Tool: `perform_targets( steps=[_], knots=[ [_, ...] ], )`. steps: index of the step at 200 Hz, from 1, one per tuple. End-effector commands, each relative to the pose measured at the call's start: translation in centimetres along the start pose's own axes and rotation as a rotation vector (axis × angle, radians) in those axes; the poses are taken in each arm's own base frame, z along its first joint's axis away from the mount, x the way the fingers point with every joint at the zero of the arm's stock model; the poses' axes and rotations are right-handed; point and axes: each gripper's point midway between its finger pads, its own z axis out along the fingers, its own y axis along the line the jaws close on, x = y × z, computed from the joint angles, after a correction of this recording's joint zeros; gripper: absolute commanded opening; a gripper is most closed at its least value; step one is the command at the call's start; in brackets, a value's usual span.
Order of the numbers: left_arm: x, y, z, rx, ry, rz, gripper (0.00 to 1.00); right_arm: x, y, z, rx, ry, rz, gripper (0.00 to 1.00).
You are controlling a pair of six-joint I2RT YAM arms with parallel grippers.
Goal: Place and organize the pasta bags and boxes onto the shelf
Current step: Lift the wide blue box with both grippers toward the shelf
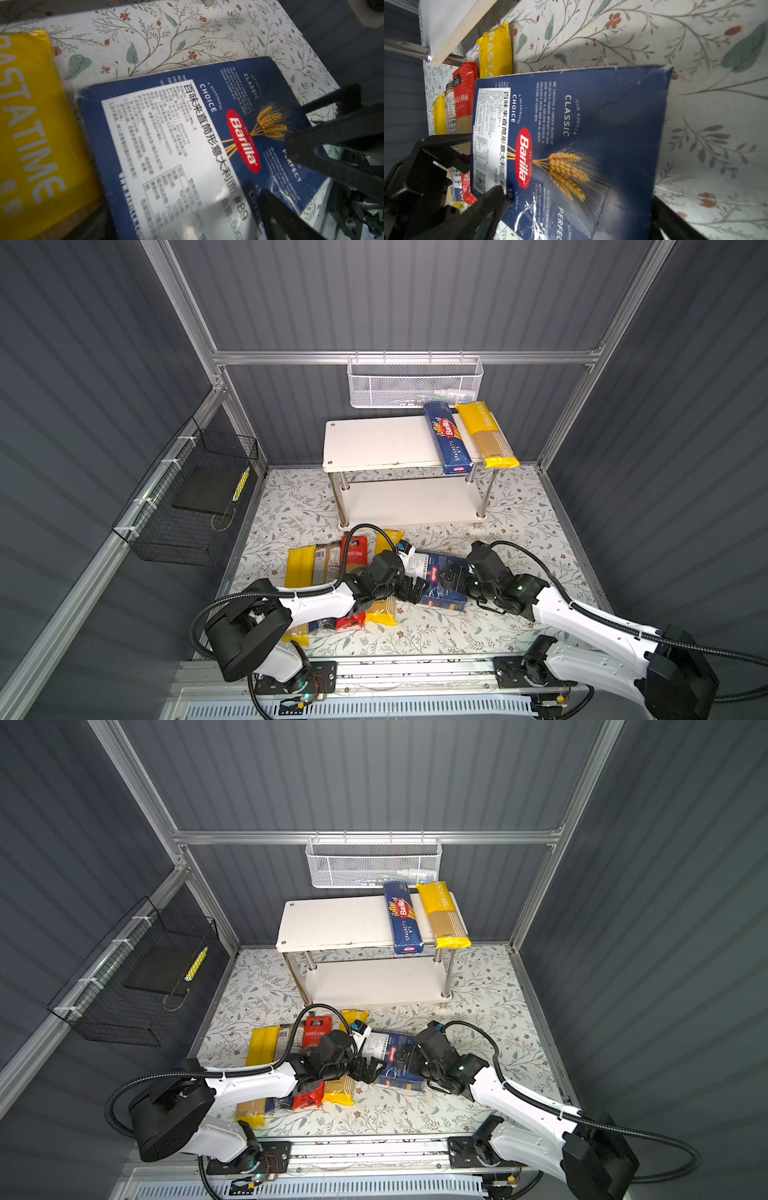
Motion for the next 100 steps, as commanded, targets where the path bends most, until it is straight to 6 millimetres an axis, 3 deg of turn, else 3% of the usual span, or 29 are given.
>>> perform_targets(
  steps=[1, 35, 100],
  knots=[
    [-0.5, -0.3, 0.5, -0.024, 0.003, -0.035, 1.00, -1.6, 2.9, -0.4, -0.118, -0.054, -0.031, 0.99],
    [-1.3, 1.1, 0.7, -0.085, -0.025, -0.104, 1.00, -1.7, 2.0, -0.1, -0.099, -0.045, -0.013, 0.99],
    [-4.2, -0.7, 0.0, 0.045, -0.070, -0.149, 1.00, -1.3, 1.0, 0.4, -0.038, -0.005, -0.044, 0.99]
  ],
)
